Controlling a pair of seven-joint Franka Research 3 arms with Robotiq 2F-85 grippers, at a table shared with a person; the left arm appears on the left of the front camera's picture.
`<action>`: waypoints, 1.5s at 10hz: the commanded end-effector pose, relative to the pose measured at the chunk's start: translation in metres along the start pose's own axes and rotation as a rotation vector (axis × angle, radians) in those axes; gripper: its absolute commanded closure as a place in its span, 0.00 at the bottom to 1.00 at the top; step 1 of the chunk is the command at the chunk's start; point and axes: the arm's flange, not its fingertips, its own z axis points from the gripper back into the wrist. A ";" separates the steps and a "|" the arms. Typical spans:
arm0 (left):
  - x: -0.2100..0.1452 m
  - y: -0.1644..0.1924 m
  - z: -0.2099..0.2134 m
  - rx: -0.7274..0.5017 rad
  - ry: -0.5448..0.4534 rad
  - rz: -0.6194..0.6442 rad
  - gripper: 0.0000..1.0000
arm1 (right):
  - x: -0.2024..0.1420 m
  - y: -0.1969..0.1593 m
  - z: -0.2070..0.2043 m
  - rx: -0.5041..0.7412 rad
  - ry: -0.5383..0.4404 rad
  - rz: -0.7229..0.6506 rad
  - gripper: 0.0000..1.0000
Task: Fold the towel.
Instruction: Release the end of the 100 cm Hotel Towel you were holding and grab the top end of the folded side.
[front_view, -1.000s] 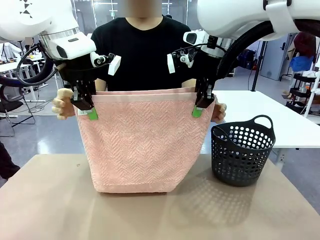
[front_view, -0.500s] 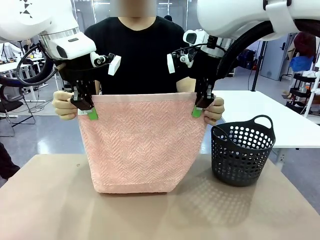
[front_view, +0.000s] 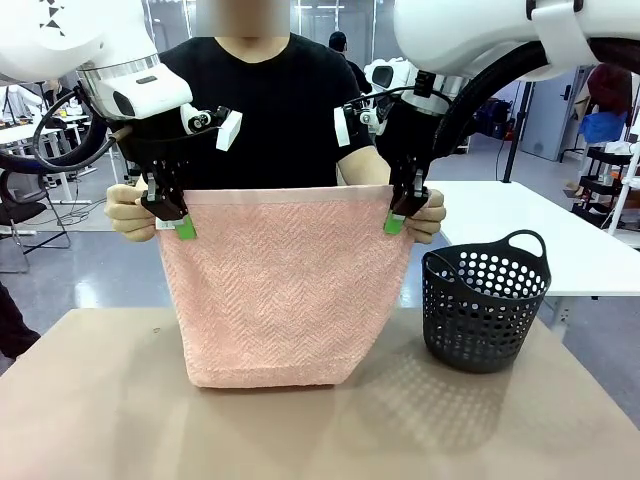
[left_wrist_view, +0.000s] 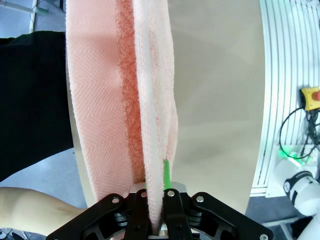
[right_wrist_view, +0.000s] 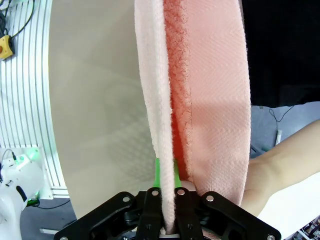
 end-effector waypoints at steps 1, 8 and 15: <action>-0.002 0.002 0.002 0.003 -0.003 -0.012 1.00 | -0.001 0.000 0.000 -0.001 0.000 0.003 1.00; 0.000 -0.004 0.002 0.017 -0.001 -0.023 0.49 | -0.004 0.007 -0.001 -0.018 -0.001 0.006 0.51; 0.004 -0.064 0.063 0.338 0.015 -0.035 0.04 | -0.011 0.060 0.068 -0.330 -0.005 0.034 0.00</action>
